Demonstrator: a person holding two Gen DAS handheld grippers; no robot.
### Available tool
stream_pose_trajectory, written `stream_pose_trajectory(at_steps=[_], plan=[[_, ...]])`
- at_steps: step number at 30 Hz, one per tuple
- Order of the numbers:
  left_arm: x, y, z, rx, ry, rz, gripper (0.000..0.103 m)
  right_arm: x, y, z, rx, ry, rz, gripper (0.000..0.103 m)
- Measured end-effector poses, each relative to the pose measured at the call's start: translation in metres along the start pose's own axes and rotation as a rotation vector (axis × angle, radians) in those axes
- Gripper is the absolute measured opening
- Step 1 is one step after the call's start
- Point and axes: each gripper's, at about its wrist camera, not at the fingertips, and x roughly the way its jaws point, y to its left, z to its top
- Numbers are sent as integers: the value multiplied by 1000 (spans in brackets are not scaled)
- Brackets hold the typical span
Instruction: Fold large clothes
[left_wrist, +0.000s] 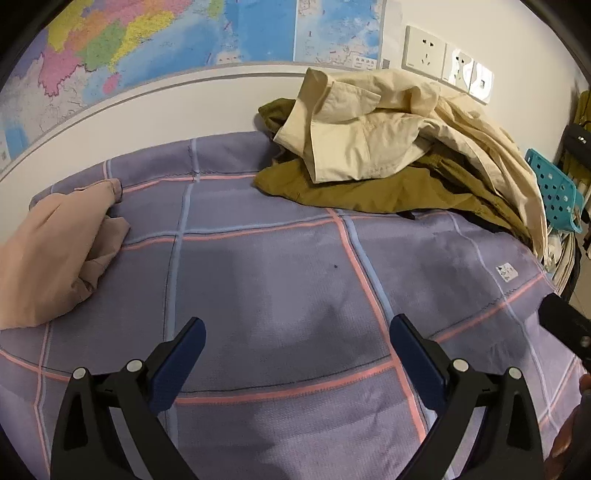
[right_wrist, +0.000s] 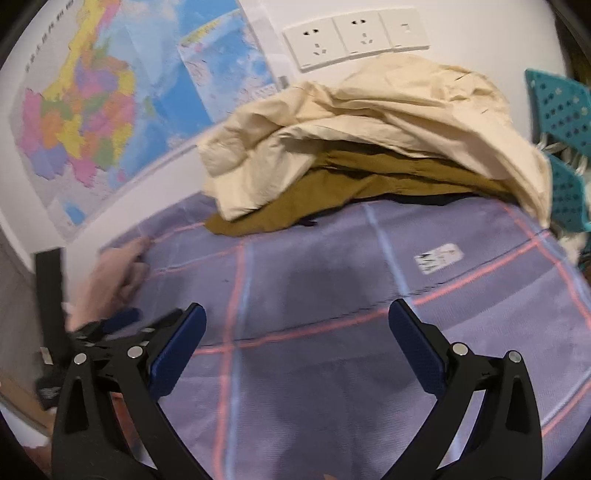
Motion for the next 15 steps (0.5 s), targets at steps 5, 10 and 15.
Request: stream_pose_trajectory(at_steps=[5,10,15], plan=[[19,6,-5,-38,49,-8,96,21,-4,-6,-28,74,-86,98],[34,3,-12,-10,83,39,96,44,-3,-11,-73,111,-178,98],[39,-1,-13,24,101,72,97,70,4,-16,-133,201,-269,99]])
